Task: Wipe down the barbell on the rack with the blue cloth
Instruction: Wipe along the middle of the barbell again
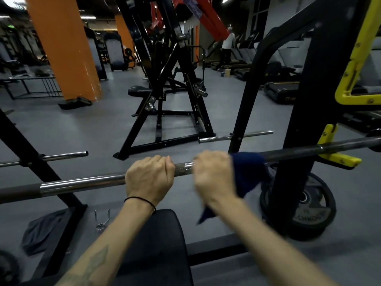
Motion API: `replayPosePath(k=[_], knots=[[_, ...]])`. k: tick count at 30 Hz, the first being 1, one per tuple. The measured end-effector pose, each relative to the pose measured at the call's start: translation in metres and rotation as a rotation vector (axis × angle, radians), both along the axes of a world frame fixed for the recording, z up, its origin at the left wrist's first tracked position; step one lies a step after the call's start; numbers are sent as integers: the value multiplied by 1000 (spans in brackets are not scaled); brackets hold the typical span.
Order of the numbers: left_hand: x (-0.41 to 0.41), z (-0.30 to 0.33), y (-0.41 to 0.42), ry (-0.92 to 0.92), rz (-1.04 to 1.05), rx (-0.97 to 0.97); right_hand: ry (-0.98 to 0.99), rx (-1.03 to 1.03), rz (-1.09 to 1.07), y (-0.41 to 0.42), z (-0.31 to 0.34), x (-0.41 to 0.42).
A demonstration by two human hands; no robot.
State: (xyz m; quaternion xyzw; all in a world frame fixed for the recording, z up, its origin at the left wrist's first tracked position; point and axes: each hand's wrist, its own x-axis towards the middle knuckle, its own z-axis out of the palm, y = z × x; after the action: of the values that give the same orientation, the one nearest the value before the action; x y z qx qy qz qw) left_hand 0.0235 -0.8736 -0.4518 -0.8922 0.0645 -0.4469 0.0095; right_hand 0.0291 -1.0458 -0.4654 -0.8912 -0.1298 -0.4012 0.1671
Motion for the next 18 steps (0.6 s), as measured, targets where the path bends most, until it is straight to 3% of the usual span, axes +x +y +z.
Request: replayPosePath(k=[3,7,12,18], knots=[[0,4,7,70,-35,43,10,29,88,59,3,-11],[-12,4,38,142,-130,125,-21,-170,163,-16,-2,-1],[-27,4,75,99,-142,140,-35,-149,-83,-149,4,17],[-15,7,58,105,34,115,-32,32,-251,-122,-5,24]])
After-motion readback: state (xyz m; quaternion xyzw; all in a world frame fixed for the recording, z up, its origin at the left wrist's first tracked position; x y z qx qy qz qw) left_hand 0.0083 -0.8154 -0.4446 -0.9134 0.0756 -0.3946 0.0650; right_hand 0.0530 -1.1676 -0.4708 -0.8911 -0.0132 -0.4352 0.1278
